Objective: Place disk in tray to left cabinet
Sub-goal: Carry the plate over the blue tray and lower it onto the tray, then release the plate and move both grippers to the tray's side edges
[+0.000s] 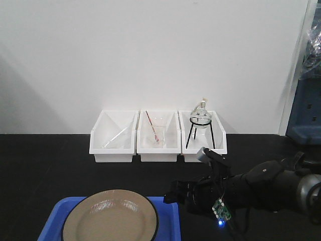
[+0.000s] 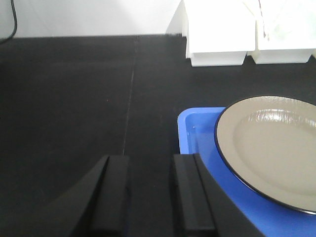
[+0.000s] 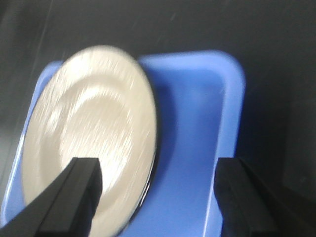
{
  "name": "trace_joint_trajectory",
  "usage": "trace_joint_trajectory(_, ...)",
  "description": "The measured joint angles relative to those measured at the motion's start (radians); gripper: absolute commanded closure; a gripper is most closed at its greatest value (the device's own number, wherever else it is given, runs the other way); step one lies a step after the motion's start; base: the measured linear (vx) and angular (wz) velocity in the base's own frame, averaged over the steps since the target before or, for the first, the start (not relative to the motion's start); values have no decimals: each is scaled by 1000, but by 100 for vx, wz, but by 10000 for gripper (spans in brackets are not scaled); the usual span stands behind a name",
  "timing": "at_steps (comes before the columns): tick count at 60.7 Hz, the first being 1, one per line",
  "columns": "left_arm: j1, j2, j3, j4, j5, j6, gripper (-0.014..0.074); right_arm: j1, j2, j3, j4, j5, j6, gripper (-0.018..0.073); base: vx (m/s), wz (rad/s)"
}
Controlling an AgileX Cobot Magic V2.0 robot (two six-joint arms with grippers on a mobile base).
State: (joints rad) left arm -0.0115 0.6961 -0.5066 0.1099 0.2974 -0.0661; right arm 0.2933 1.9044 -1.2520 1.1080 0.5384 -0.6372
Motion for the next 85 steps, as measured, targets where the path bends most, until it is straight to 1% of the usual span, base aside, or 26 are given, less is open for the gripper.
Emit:
trace_joint_trajectory(6, 0, 66, -85, -31, 96, 0, 185, 0, -1, 0, -52, 67, -13, 19, 0, 0)
trace_joint_trajectory(11, 0, 159, -174, -72, 187, 2, 185, 1, -1, 0, -89, 84, 0, 19, 0, 0)
trace_joint_trajectory(17, 0, 271, -260, -129, 279, 29, 185, 1, -1, 0, -144, 58, 76, 19, 0, 0)
trace_joint_trajectory(24, 0, 421, -350, -218, 345, 105, 185, 1, -1, -1, -213, 18, 194, 22, 0, 0)
trace_joint_trajectory(27, 0, 492, -386, -255, 356, 144, 185, 1, -1, -8, -262, 14, 252, 28, 0, 0)
trace_joint_trajectory(29, 0, 528, -402, -275, 359, 164, 185, 1, -1, -12, -283, 14, 273, 32, 0, 0)
trace_joint_trajectory(34, 0, 643, -452, -318, 359, 217, 185, 1, -1, -27, -381, 15, 364, 40, 0, 0)
trace_joint_trajectory(41, 0, 781, -510, -333, 347, 250, 185, 2, 4, -53, -518, 32, 487, 45, 0, 0)
trace_joint_trajectory(46, 0, 862, -546, -335, 326, 258, 185, 8, 18, -77, -582, 54, 533, 44, 0, 0)
trace_joint_trajectory(50, 0, 931, -581, -336, 318, 261, 185, 20, 34, -95, -615, 69, 547, 44, 0, 0)
trace_joint_trajectory(60, 0, 1073, -666, -338, 312, 267, 185, 49, 65, -122, -635, 80, 560, 44, 0, 0)
trace_joint_trajectory(76, 0, 1226, -761, -338, 325, 304, 185, 52, 120, -122, -624, 80, 580, 44, 0, 0)
trace_joint_trajectory(85, 0, 1272, -768, -373, 325, 311, 185, 52, 145, -122, -602, 78, 579, 44, 0, 0)
